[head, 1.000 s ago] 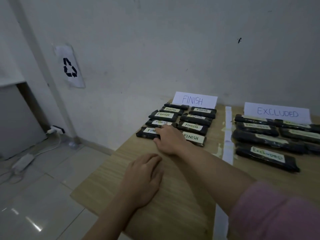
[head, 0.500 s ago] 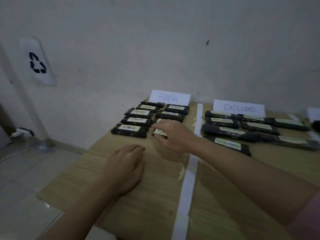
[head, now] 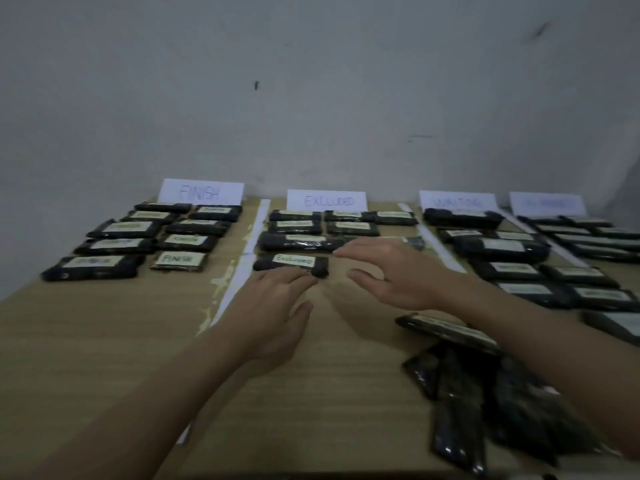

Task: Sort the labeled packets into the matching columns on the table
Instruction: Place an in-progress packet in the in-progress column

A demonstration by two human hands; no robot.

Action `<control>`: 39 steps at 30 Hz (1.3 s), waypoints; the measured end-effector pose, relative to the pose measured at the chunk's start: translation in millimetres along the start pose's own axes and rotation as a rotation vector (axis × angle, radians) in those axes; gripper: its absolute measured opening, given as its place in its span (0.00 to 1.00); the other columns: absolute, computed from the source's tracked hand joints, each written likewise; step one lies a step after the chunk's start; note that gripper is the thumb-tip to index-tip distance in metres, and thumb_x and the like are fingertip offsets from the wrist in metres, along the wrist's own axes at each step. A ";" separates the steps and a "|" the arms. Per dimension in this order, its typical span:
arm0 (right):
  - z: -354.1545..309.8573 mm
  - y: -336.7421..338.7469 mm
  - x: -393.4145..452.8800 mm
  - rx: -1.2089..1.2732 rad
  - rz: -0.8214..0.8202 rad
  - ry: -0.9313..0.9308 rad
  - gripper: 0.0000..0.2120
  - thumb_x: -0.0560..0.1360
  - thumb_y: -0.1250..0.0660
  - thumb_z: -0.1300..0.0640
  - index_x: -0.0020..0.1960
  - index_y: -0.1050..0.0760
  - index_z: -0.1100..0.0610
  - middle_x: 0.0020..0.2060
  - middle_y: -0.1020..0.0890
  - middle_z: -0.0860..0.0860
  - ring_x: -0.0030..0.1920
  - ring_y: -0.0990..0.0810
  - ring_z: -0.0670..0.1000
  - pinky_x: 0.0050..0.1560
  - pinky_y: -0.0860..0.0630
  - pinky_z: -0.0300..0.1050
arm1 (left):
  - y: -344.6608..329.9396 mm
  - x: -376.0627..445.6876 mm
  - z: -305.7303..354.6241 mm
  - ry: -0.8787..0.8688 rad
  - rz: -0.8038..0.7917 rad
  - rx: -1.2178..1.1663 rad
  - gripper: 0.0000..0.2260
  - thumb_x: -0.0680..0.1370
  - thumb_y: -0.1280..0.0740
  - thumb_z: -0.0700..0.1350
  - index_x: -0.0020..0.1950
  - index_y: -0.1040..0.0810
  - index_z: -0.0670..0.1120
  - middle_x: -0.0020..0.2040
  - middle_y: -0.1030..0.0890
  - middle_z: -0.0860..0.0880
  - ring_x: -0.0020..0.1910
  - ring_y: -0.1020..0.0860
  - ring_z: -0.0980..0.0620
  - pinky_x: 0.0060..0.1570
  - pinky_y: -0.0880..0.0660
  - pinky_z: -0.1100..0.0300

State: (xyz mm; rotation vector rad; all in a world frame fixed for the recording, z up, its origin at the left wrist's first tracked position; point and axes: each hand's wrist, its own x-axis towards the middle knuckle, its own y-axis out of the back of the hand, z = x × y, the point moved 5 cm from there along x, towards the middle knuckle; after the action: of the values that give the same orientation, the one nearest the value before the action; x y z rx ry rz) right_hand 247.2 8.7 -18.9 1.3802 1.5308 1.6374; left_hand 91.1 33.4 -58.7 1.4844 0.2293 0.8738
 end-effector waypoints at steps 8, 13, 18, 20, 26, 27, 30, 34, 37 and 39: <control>35.0 21.1 -90.9 0.040 -0.109 -0.125 0.15 0.76 0.36 0.53 0.62 0.25 0.53 0.59 0.22 0.48 0.60 0.26 0.47 0.64 0.32 0.48 | -28.9 18.7 76.7 -0.135 -0.078 -0.067 0.24 0.75 0.50 0.54 0.68 0.31 0.50 0.67 0.28 0.53 0.67 0.32 0.54 0.65 0.39 0.60; 40.7 20.3 -129.2 -0.130 -0.232 -0.202 0.22 0.74 0.41 0.40 0.65 0.30 0.46 0.61 0.25 0.43 0.60 0.27 0.45 0.60 0.29 0.49 | -42.4 28.8 99.5 -0.140 -0.145 -0.056 0.25 0.73 0.50 0.55 0.68 0.31 0.50 0.67 0.29 0.52 0.67 0.32 0.53 0.65 0.37 0.56; 37.0 19.7 -135.2 -0.156 -0.055 -0.111 0.16 0.74 0.36 0.51 0.61 0.25 0.50 0.57 0.21 0.49 0.57 0.24 0.52 0.58 0.28 0.53 | -51.4 40.4 103.4 0.070 -0.178 -0.343 0.17 0.80 0.46 0.52 0.64 0.27 0.47 0.60 0.23 0.47 0.59 0.26 0.48 0.59 0.30 0.53; 38.2 23.1 -134.2 -0.074 0.116 -0.060 0.19 0.68 0.31 0.55 0.59 0.23 0.53 0.56 0.21 0.52 0.55 0.23 0.51 0.57 0.26 0.50 | -48.9 43.8 101.3 0.206 -0.133 -0.601 0.13 0.80 0.41 0.48 0.61 0.25 0.45 0.55 0.21 0.47 0.50 0.22 0.49 0.48 0.27 0.58; 59.9 34.6 -126.0 0.288 0.391 -0.229 0.36 0.62 0.24 0.66 0.64 0.31 0.46 0.59 0.30 0.45 0.60 0.30 0.42 0.61 0.33 0.28 | -27.4 44.9 80.7 0.412 0.009 -1.165 0.15 0.76 0.35 0.38 0.62 0.27 0.47 0.42 0.25 0.51 0.36 0.25 0.55 0.35 0.27 0.64; 63.1 35.5 -122.9 0.319 0.411 -0.247 0.36 0.61 0.23 0.65 0.64 0.31 0.47 0.59 0.29 0.45 0.59 0.29 0.42 0.61 0.31 0.31 | -23.6 44.0 79.0 0.393 0.023 -1.190 0.15 0.76 0.34 0.38 0.61 0.27 0.48 0.42 0.25 0.51 0.37 0.25 0.55 0.35 0.27 0.64; 66.6 34.9 -112.5 0.309 0.426 -0.233 0.32 0.61 0.23 0.65 0.62 0.27 0.52 0.56 0.26 0.47 0.58 0.28 0.42 0.61 0.31 0.33 | -16.2 41.2 76.8 0.354 0.065 -1.207 0.13 0.75 0.34 0.37 0.53 0.25 0.54 0.42 0.26 0.52 0.38 0.26 0.58 0.35 0.26 0.67; 65.6 29.8 -104.0 0.305 0.397 -0.214 0.30 0.62 0.24 0.65 0.62 0.26 0.53 0.56 0.26 0.45 0.57 0.28 0.40 0.59 0.34 0.26 | -15.1 40.1 71.8 0.334 0.120 -1.203 0.13 0.75 0.34 0.36 0.50 0.24 0.55 0.41 0.26 0.54 0.37 0.27 0.59 0.34 0.28 0.69; 64.7 26.8 -99.4 0.288 0.396 -0.190 0.30 0.63 0.24 0.66 0.62 0.27 0.54 0.55 0.25 0.45 0.56 0.30 0.37 0.58 0.36 0.23 | -18.6 39.9 67.4 0.356 0.124 -1.205 0.13 0.75 0.34 0.37 0.51 0.24 0.55 0.42 0.26 0.53 0.39 0.26 0.59 0.37 0.26 0.68; 64.7 23.8 -96.5 0.272 0.385 -0.181 0.29 0.63 0.25 0.66 0.63 0.27 0.55 0.54 0.26 0.45 0.56 0.30 0.38 0.57 0.38 0.21 | -20.3 40.6 65.5 0.369 0.123 -1.211 0.13 0.76 0.35 0.37 0.52 0.24 0.54 0.43 0.26 0.52 0.41 0.25 0.58 0.41 0.24 0.65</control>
State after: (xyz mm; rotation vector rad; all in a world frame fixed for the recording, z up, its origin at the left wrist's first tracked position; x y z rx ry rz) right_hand 346.0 -54.0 -37.8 2.0157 1.4888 1.4971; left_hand 167.7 11.8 -53.9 0.2086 -0.1310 1.0860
